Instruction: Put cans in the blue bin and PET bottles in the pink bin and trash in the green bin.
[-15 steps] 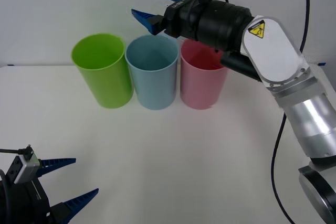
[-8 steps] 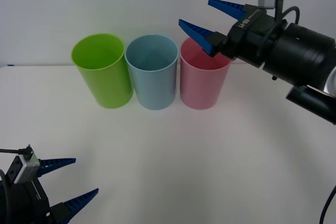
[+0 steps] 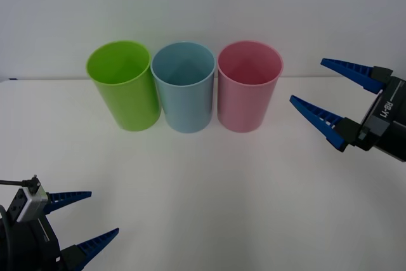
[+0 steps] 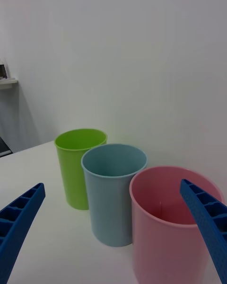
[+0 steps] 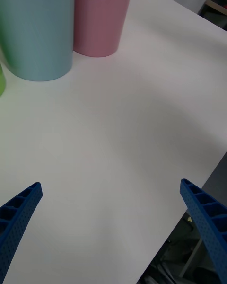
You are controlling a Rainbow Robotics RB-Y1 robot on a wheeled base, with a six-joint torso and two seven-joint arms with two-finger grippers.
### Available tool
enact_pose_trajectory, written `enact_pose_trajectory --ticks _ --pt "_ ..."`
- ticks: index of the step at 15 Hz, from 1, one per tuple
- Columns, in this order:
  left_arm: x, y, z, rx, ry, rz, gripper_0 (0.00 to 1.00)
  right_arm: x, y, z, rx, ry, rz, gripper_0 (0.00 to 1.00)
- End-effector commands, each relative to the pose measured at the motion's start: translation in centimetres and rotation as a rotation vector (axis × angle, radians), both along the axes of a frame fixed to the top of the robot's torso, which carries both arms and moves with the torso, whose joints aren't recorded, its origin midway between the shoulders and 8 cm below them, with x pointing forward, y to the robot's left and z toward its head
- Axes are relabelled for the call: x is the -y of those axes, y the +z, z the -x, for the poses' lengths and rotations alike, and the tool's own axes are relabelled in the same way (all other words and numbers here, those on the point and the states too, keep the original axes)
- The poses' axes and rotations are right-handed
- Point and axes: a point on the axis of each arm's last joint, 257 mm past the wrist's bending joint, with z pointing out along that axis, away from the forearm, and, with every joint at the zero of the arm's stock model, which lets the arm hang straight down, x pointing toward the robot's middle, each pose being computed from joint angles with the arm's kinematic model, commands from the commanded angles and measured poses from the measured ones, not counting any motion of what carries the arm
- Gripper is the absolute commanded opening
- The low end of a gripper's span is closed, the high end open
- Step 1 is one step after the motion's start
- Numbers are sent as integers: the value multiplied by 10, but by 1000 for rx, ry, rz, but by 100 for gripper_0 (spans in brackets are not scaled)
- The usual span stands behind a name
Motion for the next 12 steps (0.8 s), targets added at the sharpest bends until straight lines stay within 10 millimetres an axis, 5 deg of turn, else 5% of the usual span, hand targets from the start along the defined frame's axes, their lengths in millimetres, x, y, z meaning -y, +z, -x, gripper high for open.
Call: enact_pose_trajectory --ticks 1,8,12 --pt "0 0 0 0 0 0 100 18 -33 25 -24 -19 23 100" --pt "0 0 0 0 0 0 100 56 -126 70 -111 -55 163 100" --pt "0 0 0 0 0 0 100 70 -161 88 -160 -23 270 100"
